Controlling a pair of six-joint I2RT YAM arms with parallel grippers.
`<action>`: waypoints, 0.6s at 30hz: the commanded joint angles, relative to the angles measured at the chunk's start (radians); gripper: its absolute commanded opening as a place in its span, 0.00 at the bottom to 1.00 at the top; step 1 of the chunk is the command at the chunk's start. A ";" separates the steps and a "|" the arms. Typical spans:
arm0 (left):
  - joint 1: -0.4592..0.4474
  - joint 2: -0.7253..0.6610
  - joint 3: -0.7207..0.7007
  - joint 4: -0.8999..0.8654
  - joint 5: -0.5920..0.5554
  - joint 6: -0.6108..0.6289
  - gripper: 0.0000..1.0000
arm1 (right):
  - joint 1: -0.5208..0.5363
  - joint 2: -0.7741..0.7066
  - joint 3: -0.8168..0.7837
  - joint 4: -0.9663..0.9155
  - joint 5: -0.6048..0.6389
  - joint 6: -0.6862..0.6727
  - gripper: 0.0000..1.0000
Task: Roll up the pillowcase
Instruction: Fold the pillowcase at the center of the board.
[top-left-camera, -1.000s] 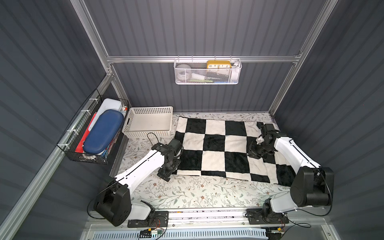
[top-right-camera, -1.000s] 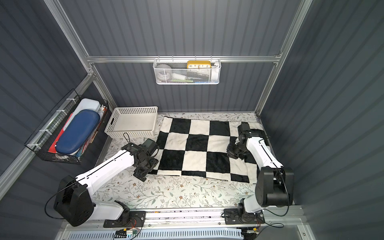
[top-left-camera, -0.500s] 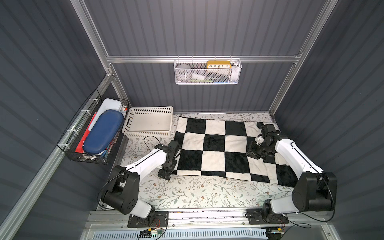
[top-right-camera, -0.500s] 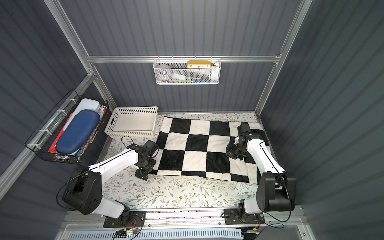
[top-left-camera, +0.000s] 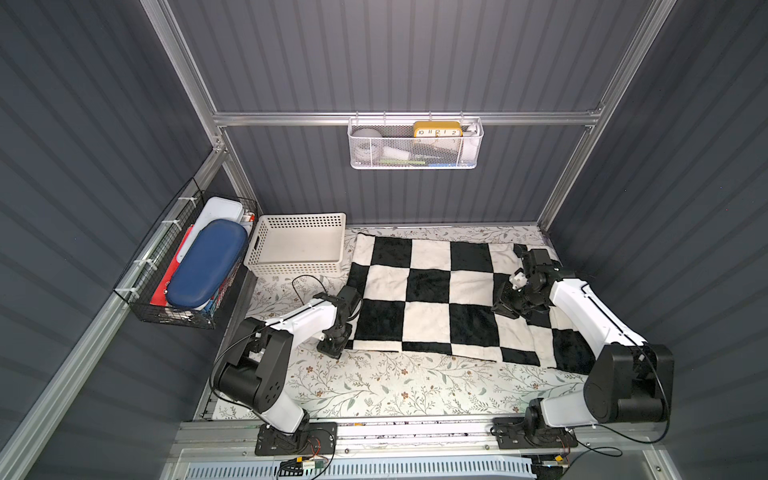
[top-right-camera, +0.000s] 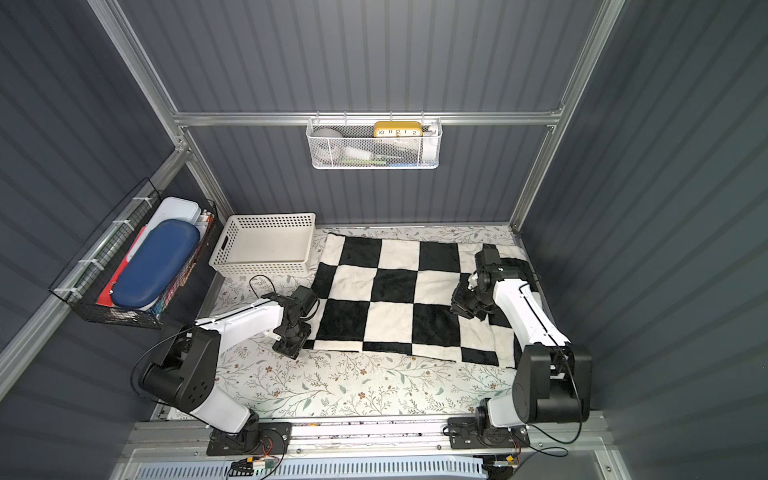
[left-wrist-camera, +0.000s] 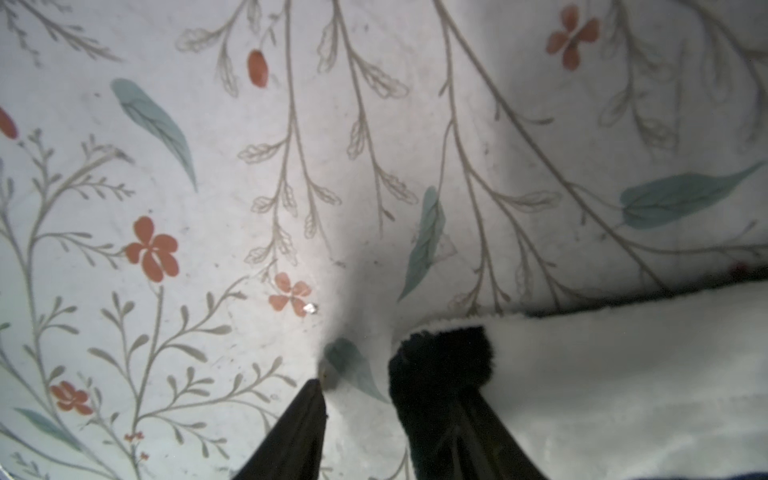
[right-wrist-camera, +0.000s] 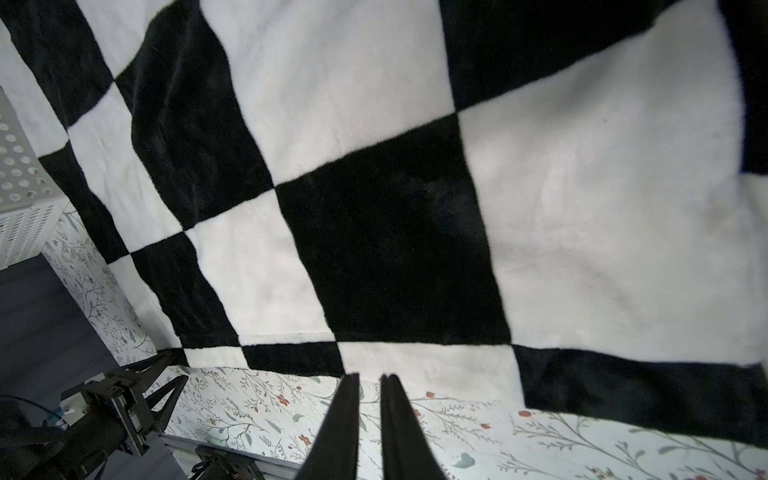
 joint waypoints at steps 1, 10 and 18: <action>0.006 0.071 -0.008 0.052 -0.063 0.035 0.54 | 0.004 -0.011 -0.003 -0.003 -0.006 -0.007 0.16; 0.007 0.134 0.004 0.099 -0.075 0.107 0.23 | 0.003 -0.029 -0.004 -0.013 -0.006 -0.007 0.16; 0.007 0.124 -0.015 0.090 -0.054 0.123 0.00 | 0.002 -0.042 -0.001 -0.024 -0.006 -0.007 0.16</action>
